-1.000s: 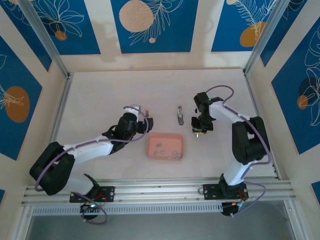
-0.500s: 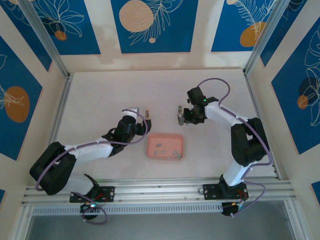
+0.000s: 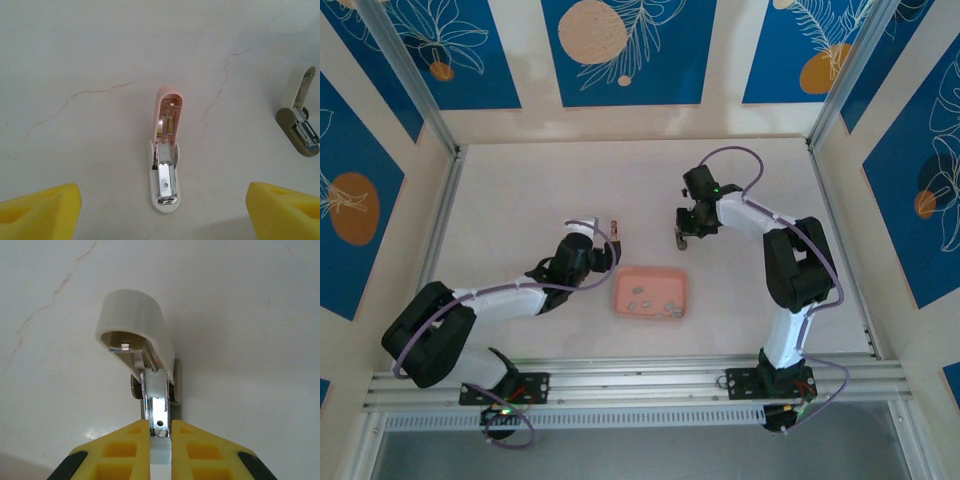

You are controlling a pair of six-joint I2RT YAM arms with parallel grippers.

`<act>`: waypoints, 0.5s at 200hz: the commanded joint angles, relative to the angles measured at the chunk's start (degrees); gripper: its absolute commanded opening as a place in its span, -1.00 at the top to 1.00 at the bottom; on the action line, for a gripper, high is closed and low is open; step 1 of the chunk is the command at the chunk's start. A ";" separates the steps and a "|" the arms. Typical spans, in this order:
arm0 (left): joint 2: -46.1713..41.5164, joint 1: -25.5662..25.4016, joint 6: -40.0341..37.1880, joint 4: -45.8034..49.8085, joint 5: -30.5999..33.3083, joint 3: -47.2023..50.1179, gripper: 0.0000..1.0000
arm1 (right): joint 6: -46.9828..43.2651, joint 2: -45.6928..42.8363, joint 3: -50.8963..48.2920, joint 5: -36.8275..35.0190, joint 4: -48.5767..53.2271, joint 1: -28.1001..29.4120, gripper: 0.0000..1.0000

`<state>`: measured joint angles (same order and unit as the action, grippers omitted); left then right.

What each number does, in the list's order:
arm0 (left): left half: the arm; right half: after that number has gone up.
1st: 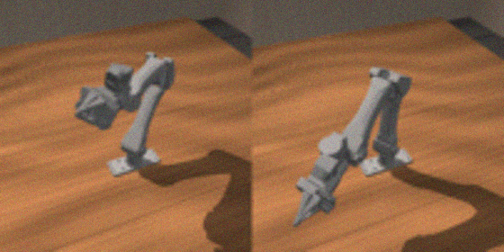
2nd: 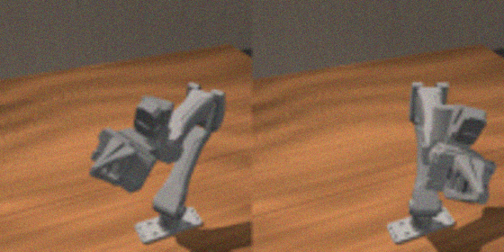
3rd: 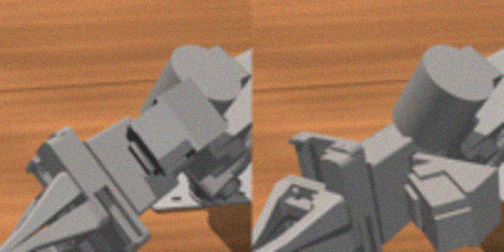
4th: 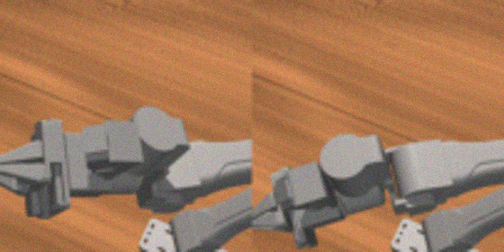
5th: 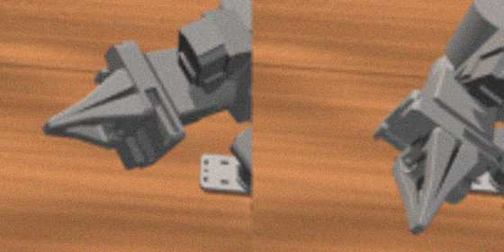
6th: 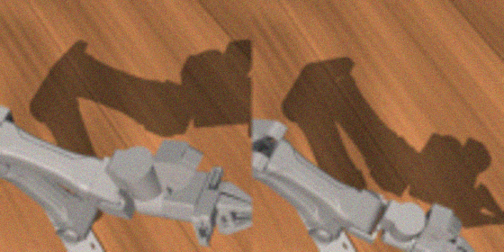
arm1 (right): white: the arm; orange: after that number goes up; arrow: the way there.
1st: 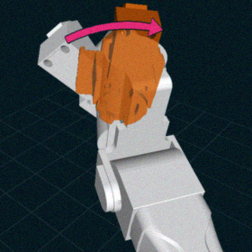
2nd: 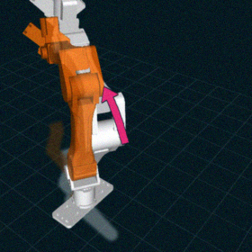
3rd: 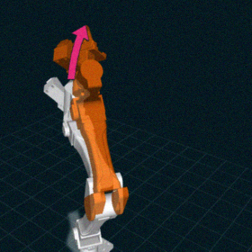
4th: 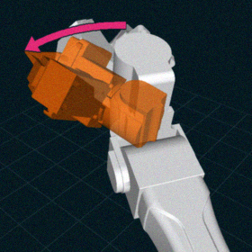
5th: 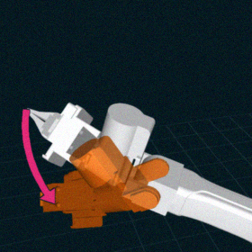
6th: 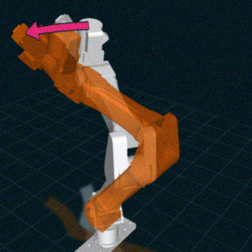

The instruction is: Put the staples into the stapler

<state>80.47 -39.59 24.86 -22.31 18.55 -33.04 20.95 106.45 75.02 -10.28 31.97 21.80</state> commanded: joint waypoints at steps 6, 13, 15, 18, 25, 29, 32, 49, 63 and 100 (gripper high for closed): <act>0.75 0.07 -1.66 -1.60 1.27 0.06 -0.72 | -1.51 0.75 1.87 1.17 0.13 0.61 0.71; 0.80 0.13 -1.68 -1.60 1.27 0.00 -0.72 | -1.79 0.77 1.81 1.30 0.03 0.74 0.71; 0.82 0.06 -1.66 -1.60 1.31 0.01 -0.71 | -1.92 0.77 1.86 1.31 -0.04 0.82 0.71; 0.84 0.09 -1.66 -1.58 1.32 0.05 -0.71 | -2.04 0.77 1.86 1.32 -0.01 0.93 0.71; 0.87 0.04 -1.70 -1.60 1.21 0.06 -0.71 | -2.30 0.90 1.96 1.15 0.02 1.18 0.71; 0.92 0.05 -1.66 -1.56 1.18 0.00 -0.72 | -2.44 0.99 2.00 0.93 0.11 1.29 0.71; 0.92 0.12 -1.66 -1.60 1.14 0.07 -0.71 | -2.60 1.03 2.09 0.81 0.19 1.35 0.71; 0.92 0.07 -1.56 -1.42 1.08 -0.01 -0.72 | -2.70 1.30 2.17 0.35 0.30 1.58 0.71; 0.92 0.11 -1.53 -1.33 1.01 -0.08 -0.71 | -2.68 1.60 2.28 0.08 0.29 1.62 0.71; 0.80 0.12 -1.57 -1.29 0.98 -0.03 -0.72 | -3.71 2.34 2.85 -0.91 0.28 1.69 0.71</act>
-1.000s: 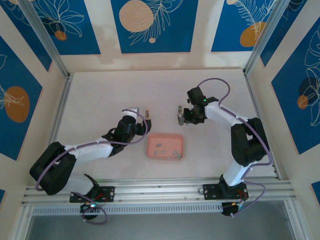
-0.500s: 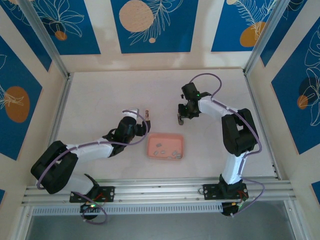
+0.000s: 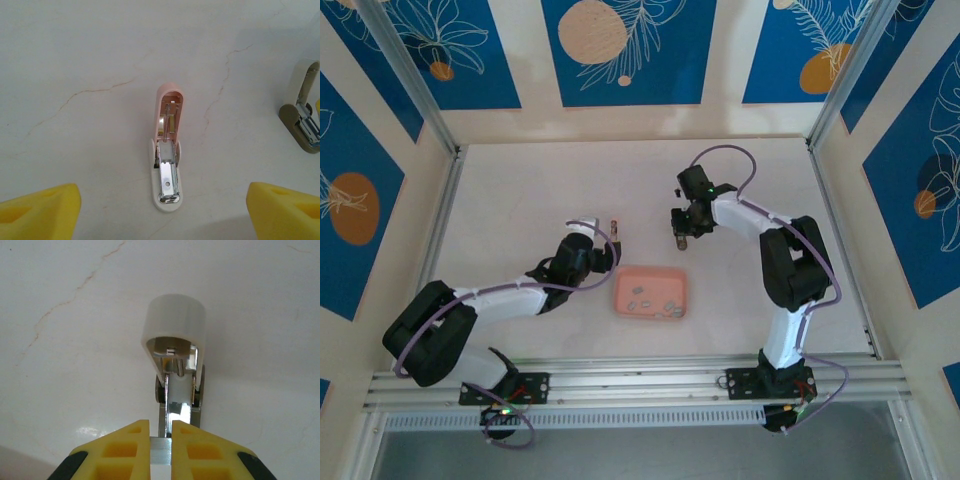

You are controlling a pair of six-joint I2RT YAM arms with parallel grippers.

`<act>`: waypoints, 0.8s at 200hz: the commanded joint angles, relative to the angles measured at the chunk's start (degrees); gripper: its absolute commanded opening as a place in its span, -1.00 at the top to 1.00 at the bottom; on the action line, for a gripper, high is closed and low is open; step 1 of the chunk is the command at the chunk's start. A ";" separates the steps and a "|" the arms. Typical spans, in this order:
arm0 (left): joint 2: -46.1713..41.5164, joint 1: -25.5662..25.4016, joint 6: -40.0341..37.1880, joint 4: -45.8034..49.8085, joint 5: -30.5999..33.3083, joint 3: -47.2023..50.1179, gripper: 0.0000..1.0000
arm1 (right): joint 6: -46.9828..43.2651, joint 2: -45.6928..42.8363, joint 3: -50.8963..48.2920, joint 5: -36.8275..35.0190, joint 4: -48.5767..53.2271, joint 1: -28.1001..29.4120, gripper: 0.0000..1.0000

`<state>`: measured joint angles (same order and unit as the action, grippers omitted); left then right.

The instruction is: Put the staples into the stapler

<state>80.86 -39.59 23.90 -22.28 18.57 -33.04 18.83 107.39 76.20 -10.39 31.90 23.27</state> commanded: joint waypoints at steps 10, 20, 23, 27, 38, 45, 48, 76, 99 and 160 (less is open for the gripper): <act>0.40 0.07 -0.61 -1.15 1.02 -0.15 -0.72 | -1.88 1.58 1.89 -1.10 0.45 0.28 0.71; 0.42 0.04 -0.61 -1.02 0.94 -0.19 -0.72 | -2.13 1.68 1.89 -1.13 0.38 0.29 0.71; 0.40 0.04 -0.61 -1.01 0.94 -0.19 -0.71 | -2.25 1.76 1.87 -1.13 0.31 0.29 0.71; 0.42 0.08 -0.61 -0.93 0.91 -0.28 -0.72 | -2.32 1.83 1.88 -1.23 0.31 0.29 0.71; 0.44 0.05 -0.62 -0.92 0.86 -0.32 -0.71 | -2.52 1.98 1.88 -1.55 0.31 0.34 0.71; 0.57 0.07 -0.61 -0.89 0.86 -0.35 -0.71 | -2.57 2.10 1.88 -1.67 0.30 0.32 0.71; 0.53 0.05 -0.61 -0.92 0.86 -0.36 -0.72 | -2.64 2.15 1.88 -1.72 0.29 0.37 0.71; 0.54 0.09 -0.54 -0.83 0.68 -0.54 -0.72 | -2.73 2.28 1.75 -1.74 0.14 0.38 0.72; 0.61 0.05 -0.57 -0.87 0.67 -0.60 -0.71 | -2.99 2.15 1.68 -2.16 -0.03 0.38 0.71; 0.61 0.12 -0.53 -0.83 0.46 -0.72 -0.71 | -3.41 2.67 1.36 -2.39 -0.04 0.42 0.72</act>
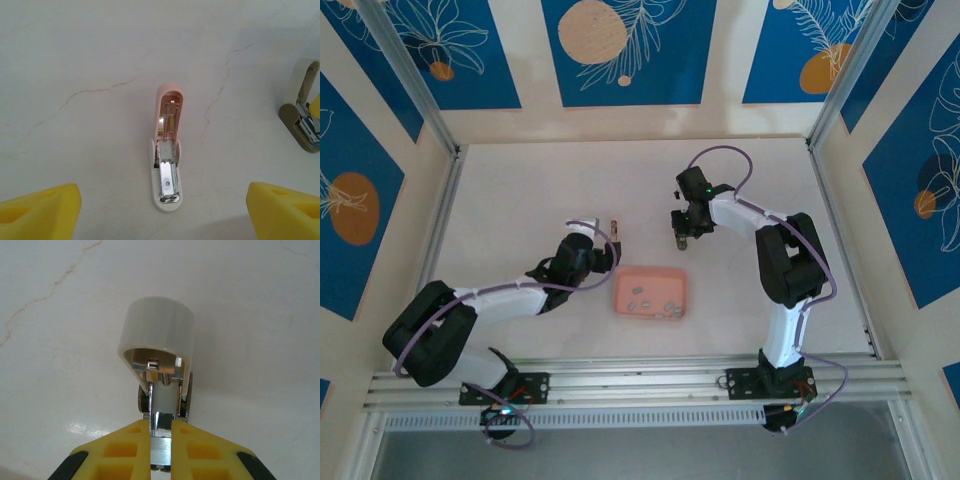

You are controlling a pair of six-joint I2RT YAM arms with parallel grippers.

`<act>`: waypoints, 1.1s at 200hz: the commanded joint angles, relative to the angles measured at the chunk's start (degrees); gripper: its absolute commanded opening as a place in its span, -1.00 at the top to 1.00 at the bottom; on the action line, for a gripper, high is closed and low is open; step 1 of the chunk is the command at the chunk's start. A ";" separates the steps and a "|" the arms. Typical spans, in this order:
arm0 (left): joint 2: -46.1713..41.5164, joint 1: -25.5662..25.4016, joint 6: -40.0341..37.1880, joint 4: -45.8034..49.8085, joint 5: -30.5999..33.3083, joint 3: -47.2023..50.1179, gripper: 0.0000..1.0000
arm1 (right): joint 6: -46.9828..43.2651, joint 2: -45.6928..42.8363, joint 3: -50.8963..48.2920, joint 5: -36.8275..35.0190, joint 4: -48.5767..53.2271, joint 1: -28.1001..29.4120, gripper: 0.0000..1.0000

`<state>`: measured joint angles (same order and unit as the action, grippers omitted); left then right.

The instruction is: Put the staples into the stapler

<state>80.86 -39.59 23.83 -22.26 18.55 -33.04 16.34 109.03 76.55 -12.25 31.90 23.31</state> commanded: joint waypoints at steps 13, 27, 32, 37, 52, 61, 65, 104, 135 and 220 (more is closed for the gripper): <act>0.70 0.11 -0.46 -0.81 0.44 -0.80 -0.71 | -0.81 1.15 0.77 -0.41 -0.01 0.33 0.72; 0.77 0.07 -0.46 -0.77 0.44 -0.74 -0.71 | -0.74 1.13 0.54 -0.32 -0.23 0.33 0.72; 0.71 0.04 -0.46 -0.77 0.40 -0.79 -0.71 | -0.63 1.26 0.44 -0.25 -0.26 0.33 0.72; 0.70 0.11 -0.46 -0.75 0.30 -0.83 -0.71 | -0.67 1.27 0.36 -0.19 -0.26 0.29 0.73; 0.70 0.10 -0.45 -0.76 0.32 -0.83 -0.71 | -0.57 1.33 0.12 -0.01 -0.38 0.33 0.72; 0.76 0.06 -0.46 -0.76 0.31 -0.80 -0.71 | -0.52 1.35 -0.01 0.06 -0.48 0.33 0.72; 0.73 0.04 -0.47 -0.72 0.35 -0.87 -0.71 | -0.57 1.46 -0.07 0.05 -0.52 0.33 0.72; 0.70 0.07 -0.41 -0.59 0.31 -0.93 -0.71 | -0.48 1.71 -0.49 -0.10 -0.61 0.33 0.73; 0.71 0.04 -0.37 -0.59 0.22 -0.96 -0.71 | -0.50 1.63 -0.92 -0.33 -0.26 0.47 0.73; 0.79 0.06 -0.19 -0.74 -0.16 -1.10 -0.71 | 0.34 0.24 -1.59 -1.24 0.23 0.86 0.53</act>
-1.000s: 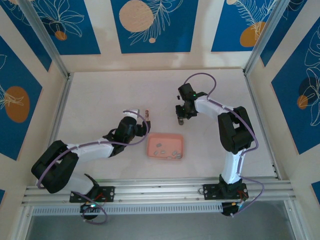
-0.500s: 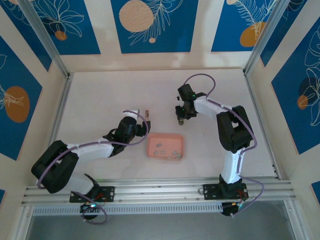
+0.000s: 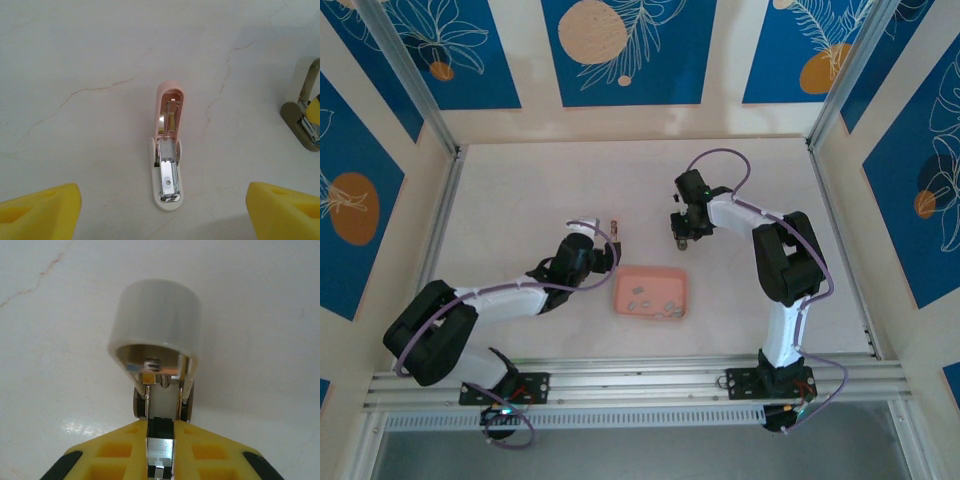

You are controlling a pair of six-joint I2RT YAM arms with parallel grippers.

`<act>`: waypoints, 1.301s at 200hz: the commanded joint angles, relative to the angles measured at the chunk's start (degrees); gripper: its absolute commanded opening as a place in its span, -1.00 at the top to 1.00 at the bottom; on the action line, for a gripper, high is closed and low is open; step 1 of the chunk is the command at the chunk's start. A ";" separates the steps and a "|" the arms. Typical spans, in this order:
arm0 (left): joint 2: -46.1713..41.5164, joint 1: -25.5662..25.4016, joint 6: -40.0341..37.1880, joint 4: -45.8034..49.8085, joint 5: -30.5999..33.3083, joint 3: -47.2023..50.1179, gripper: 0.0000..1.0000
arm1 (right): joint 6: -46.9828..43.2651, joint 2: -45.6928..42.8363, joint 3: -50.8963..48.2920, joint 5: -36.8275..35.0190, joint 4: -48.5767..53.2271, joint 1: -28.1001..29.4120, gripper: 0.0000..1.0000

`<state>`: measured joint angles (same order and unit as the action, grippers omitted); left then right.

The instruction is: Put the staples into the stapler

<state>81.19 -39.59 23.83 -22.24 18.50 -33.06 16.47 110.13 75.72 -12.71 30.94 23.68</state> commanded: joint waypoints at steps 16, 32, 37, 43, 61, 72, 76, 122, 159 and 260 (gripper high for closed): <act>0.29 0.08 -0.24 -0.79 -0.20 -1.09 -0.70 | 0.31 -1.76 -0.66 -1.10 1.06 0.60 0.48; 0.00 0.06 -0.19 -0.63 -0.30 -1.11 -0.71 | 0.24 -2.99 -0.77 -1.09 0.75 0.58 0.41; -0.14 0.05 -0.19 -0.54 -0.31 -1.07 -0.70 | 0.24 -3.43 -0.88 -1.04 0.75 0.58 0.39; -0.26 0.01 -0.19 -0.36 -0.40 -1.05 -0.71 | 0.19 -3.97 -0.92 -1.08 0.71 0.58 0.36; -0.93 -0.04 -0.28 0.03 -0.54 -1.04 -0.70 | 0.15 -6.24 -1.56 -1.44 0.79 0.66 0.35; -1.28 -0.02 -0.38 0.09 -0.50 -0.88 -0.70 | 0.45 -7.93 -2.15 -1.49 0.94 0.59 0.34; -1.43 -0.02 -0.37 0.17 -0.56 -0.79 -0.71 | 0.63 -8.50 -2.36 -1.45 1.10 0.58 0.34; -2.74 -0.04 0.13 0.19 -1.46 -0.15 -0.70 | 3.92 -13.73 -6.76 3.73 2.94 -1.72 0.30; -3.90 -0.28 1.26 0.27 -2.08 1.05 -0.70 | 5.59 -16.26 -10.12 5.53 3.74 -1.23 0.29; -11.68 0.18 9.27 5.70 0.51 8.31 -0.77 | -30.04 -22.85 -8.85 19.96 5.43 9.72 0.02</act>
<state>71.09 -39.64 28.64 -20.05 17.23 -26.39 2.39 88.25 65.06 0.45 33.98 31.53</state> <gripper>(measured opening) 0.880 0.475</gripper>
